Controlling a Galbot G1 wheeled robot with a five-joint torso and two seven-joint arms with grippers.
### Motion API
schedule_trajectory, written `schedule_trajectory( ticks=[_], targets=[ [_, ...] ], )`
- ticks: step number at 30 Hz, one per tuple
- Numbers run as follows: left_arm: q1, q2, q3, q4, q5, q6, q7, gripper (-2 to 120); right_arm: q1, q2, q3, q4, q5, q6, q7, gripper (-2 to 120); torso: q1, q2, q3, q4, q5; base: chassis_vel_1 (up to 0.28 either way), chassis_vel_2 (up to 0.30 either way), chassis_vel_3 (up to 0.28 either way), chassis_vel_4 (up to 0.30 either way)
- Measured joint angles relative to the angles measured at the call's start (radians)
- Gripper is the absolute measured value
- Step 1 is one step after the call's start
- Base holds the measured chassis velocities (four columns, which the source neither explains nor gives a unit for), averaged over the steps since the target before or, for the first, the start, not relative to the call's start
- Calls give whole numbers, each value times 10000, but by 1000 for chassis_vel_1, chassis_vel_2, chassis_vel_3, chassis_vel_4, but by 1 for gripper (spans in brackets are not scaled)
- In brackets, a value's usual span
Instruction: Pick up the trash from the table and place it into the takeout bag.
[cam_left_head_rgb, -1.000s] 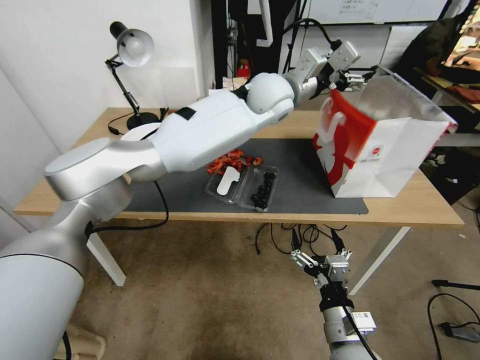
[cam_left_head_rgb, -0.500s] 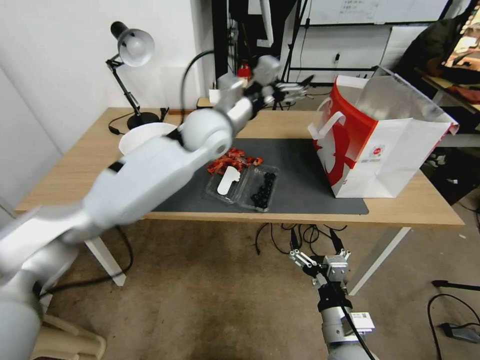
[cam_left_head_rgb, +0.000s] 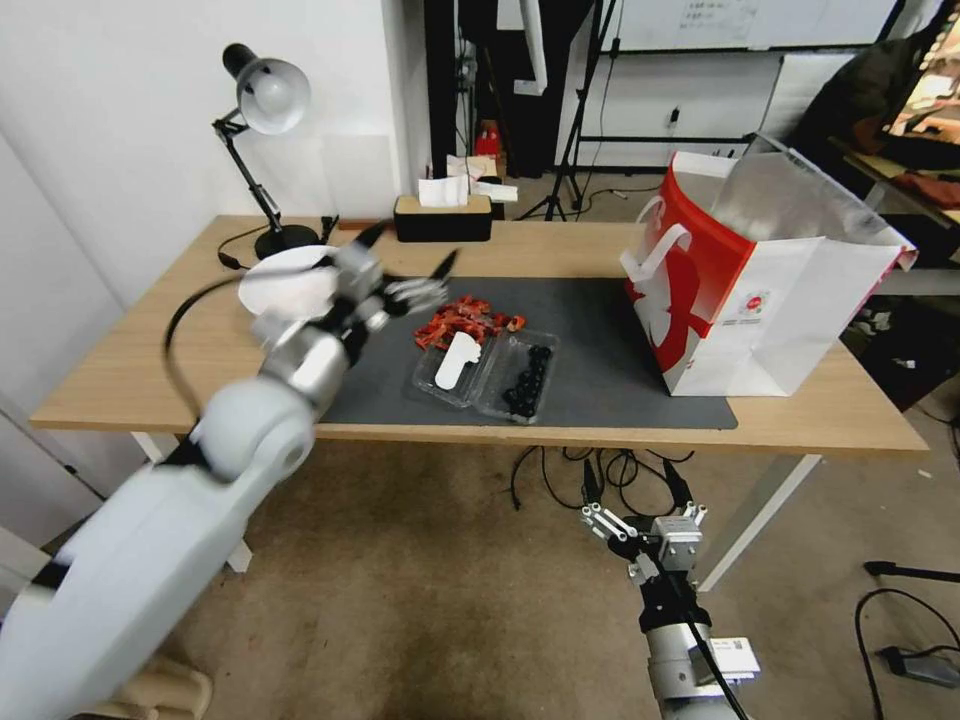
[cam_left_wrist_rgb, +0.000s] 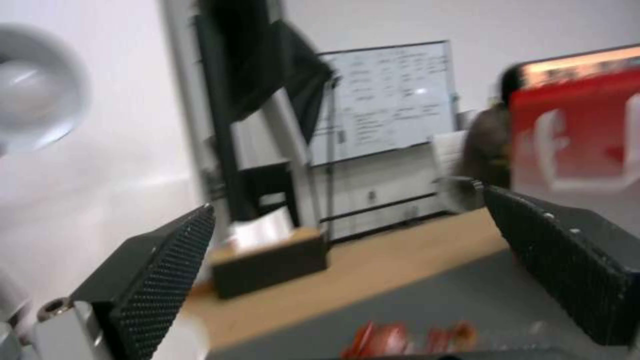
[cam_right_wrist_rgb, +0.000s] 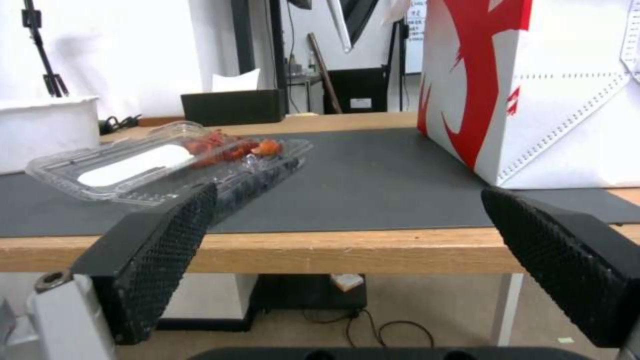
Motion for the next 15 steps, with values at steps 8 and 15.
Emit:
schedule_trajectory(
  ticks=[8, 15],
  targets=[
    [3522, -1578, -1892, -452, 1377, -1574, 280, 100, -8, 41, -65, -50, -74, 12, -7, 100, -1, 1, -1, 2, 4, 0, 0, 0, 0],
    [4567, -2326, -2176, -697, 1917, -2049, -151, 100, -3, 36, -176, -164, -132, 42, -14, 100, -1, 0, 0, -2, 5, 0, 0, 0, 0]
  ],
)
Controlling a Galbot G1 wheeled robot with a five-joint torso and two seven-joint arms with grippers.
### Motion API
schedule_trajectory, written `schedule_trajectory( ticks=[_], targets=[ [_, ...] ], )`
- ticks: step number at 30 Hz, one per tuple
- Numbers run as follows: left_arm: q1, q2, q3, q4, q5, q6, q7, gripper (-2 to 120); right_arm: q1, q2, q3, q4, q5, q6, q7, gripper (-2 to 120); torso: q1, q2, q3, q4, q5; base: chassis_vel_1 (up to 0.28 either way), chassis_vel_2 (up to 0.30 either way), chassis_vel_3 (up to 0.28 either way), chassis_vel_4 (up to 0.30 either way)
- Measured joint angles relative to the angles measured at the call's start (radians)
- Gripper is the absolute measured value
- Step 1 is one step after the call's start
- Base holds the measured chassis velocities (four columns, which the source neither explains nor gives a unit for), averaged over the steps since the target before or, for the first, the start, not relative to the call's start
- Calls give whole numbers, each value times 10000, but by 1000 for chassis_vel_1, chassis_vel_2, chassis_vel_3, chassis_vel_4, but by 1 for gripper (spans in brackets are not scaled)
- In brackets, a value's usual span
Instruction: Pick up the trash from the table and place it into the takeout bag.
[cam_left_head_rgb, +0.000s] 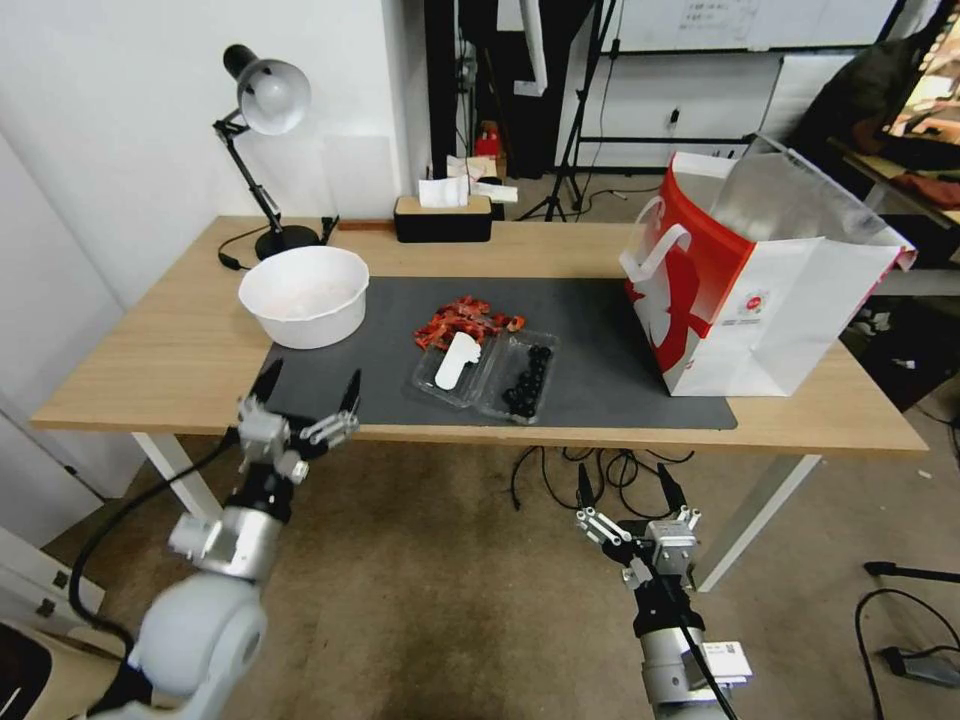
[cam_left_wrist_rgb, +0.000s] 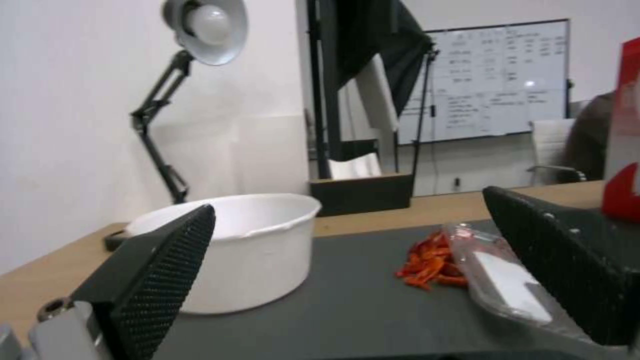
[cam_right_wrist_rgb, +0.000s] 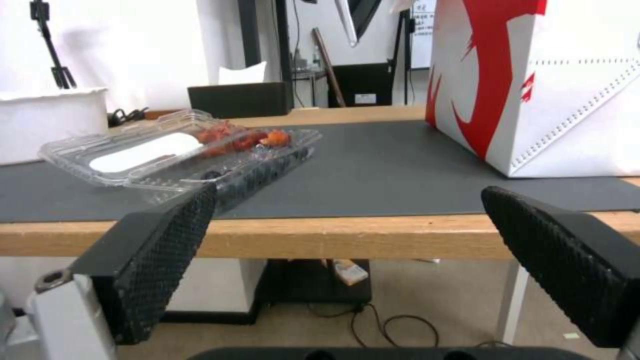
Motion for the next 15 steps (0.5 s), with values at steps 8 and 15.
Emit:
schedule_trajectory(
  ticks=[8, 15],
  targets=[
    [585, -566, -42, -70, 547, -498, -649, 100, 66, -28, -69, -89, -6, 0, -7, 100, 1, 0, 0, 0, -1, 0, 0, 0, 0],
    [1123, -888, -58, 145, 891, -867, -977, 100, 140, -7, -123, -135, -26, 0, -9, 100, 2, 0, 0, 2, -1, 0, 0, 0, 0]
  ],
)
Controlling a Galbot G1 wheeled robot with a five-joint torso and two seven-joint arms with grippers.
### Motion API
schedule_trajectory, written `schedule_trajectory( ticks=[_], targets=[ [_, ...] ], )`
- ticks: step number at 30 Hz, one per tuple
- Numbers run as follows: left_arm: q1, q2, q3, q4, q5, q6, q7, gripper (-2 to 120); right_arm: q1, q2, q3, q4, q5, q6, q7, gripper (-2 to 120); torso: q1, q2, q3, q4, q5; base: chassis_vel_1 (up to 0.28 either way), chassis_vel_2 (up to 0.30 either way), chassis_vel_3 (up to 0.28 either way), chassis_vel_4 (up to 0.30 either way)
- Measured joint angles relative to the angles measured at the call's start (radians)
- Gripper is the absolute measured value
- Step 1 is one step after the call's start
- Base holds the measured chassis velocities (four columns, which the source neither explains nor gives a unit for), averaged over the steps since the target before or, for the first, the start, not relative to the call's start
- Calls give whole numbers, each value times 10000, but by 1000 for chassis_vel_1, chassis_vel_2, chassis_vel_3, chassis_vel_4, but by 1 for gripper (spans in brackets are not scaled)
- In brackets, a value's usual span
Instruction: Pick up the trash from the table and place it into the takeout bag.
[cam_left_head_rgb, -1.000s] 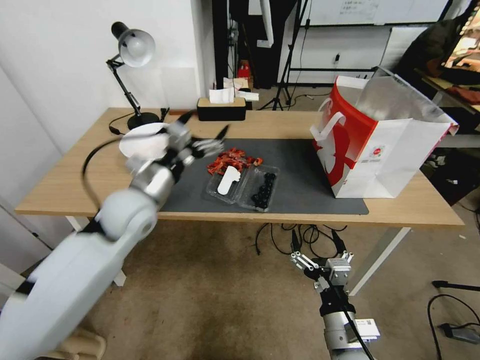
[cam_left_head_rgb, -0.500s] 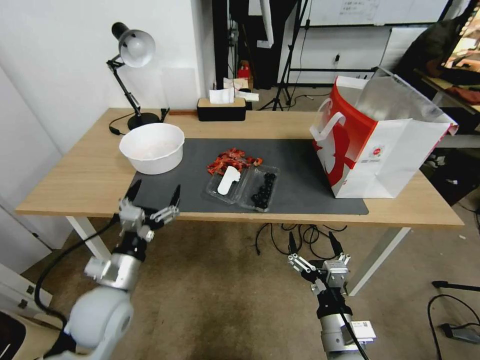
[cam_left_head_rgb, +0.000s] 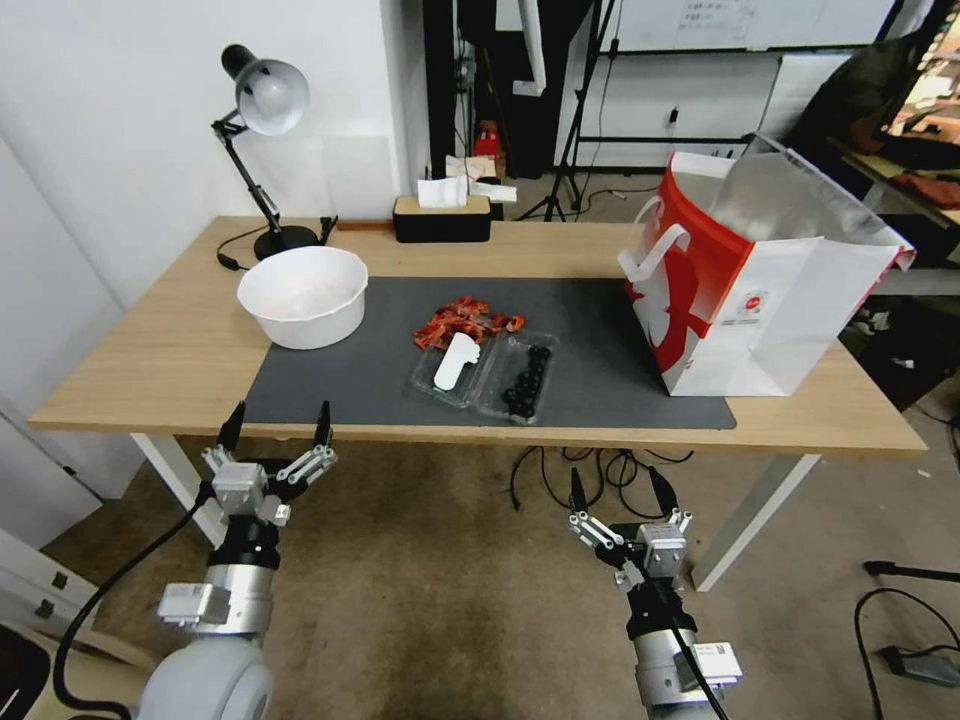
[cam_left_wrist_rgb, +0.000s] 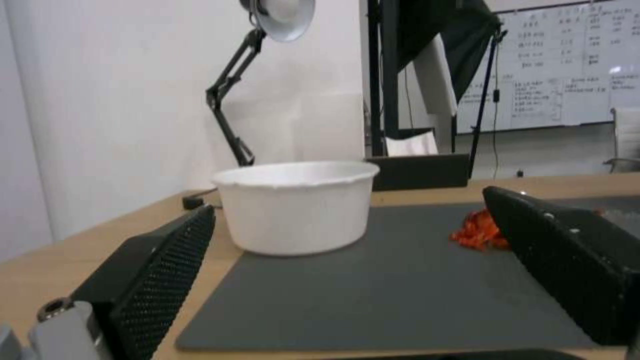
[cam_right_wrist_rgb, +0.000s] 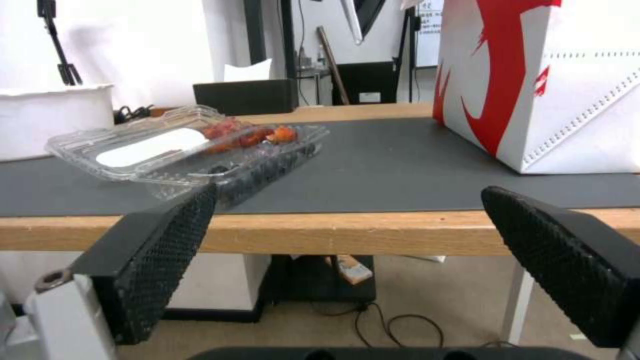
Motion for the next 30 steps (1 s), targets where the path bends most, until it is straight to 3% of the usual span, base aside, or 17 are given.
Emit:
schedule_trajectory(
  ticks=[15, 30],
  targets=[
    [95, -137, 315, 269, -88, 353, -180, 100, -28, -15, 10, -3, -43, -11, 12, 100, 0, 0, 0, -1, 0, 0, 0, 0, 0],
    [164, -133, 402, 432, -134, 429, 92, 100, 28, -69, 113, 128, 260, -47, -156, 100, 1, -1, 1, -1, 0, 0, 0, 0, 0]
  ],
)
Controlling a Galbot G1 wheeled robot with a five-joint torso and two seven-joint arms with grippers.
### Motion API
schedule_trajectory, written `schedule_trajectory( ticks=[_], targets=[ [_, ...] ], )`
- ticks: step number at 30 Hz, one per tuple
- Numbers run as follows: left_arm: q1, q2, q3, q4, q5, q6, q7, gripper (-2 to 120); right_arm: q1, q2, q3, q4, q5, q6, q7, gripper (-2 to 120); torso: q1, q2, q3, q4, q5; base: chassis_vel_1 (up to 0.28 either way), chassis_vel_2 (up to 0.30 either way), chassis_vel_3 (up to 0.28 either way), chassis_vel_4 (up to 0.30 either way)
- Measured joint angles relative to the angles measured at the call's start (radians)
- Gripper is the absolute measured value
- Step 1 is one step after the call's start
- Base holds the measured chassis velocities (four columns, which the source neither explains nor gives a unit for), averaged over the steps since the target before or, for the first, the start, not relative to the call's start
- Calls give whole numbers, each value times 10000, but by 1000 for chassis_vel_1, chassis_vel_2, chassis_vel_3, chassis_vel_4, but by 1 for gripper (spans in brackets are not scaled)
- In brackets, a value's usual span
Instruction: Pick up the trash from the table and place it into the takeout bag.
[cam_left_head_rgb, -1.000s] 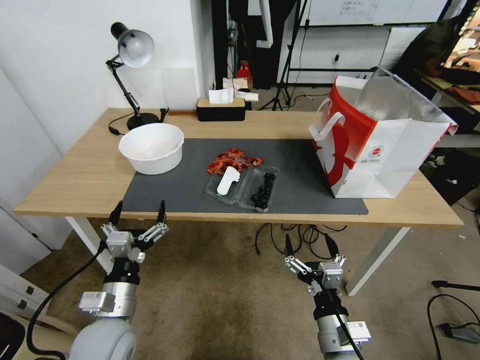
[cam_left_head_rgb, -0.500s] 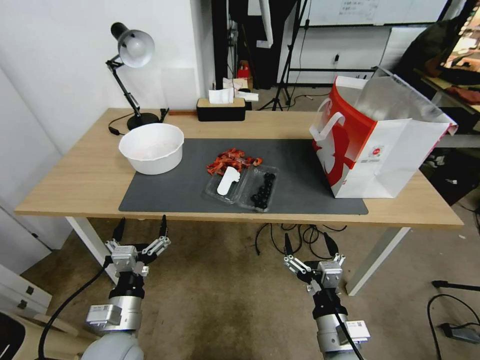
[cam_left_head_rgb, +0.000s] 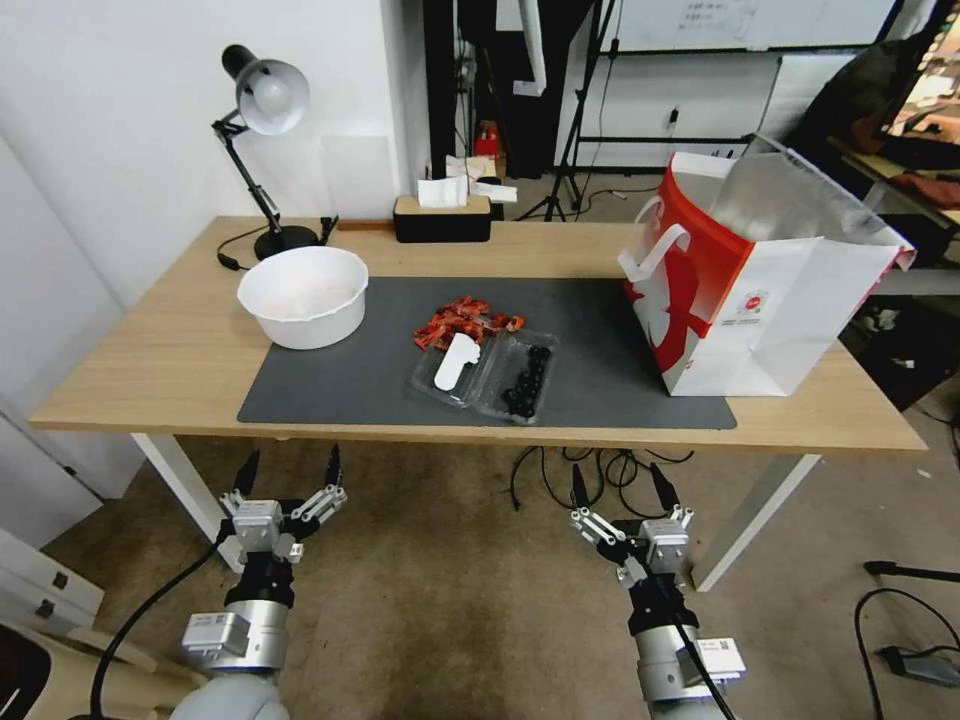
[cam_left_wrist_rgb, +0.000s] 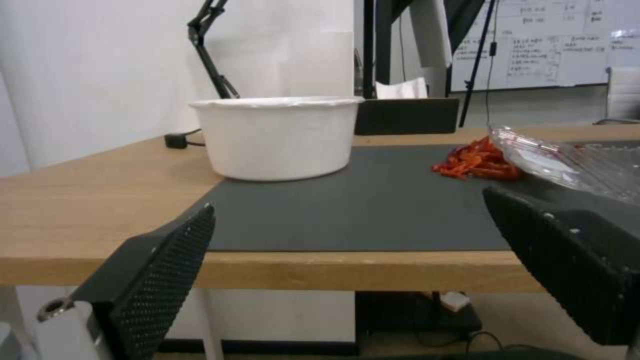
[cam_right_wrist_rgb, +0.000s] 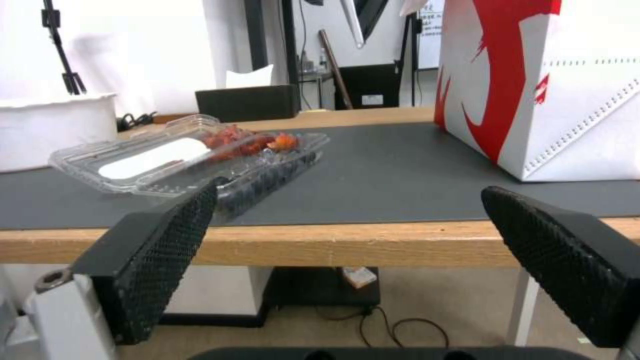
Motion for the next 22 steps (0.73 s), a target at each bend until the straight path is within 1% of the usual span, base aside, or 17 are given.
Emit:
schedule_trajectory(
  ticks=[3, 22],
  targets=[
    [-43, -48, 13, 40, -99, -11, 81, 100, -28, -10, 42, 36, 1, -7, -46, 100, 0, -2, 0, 1, 0, 0, 0, 0, 0],
    [-87, -96, 10, 77, -101, -41, 86, 100, -91, -15, 86, 98, 4, -27, -116, 100, 0, -2, -1, 0, 0, 0, 0, 0, 0]
  ],
)
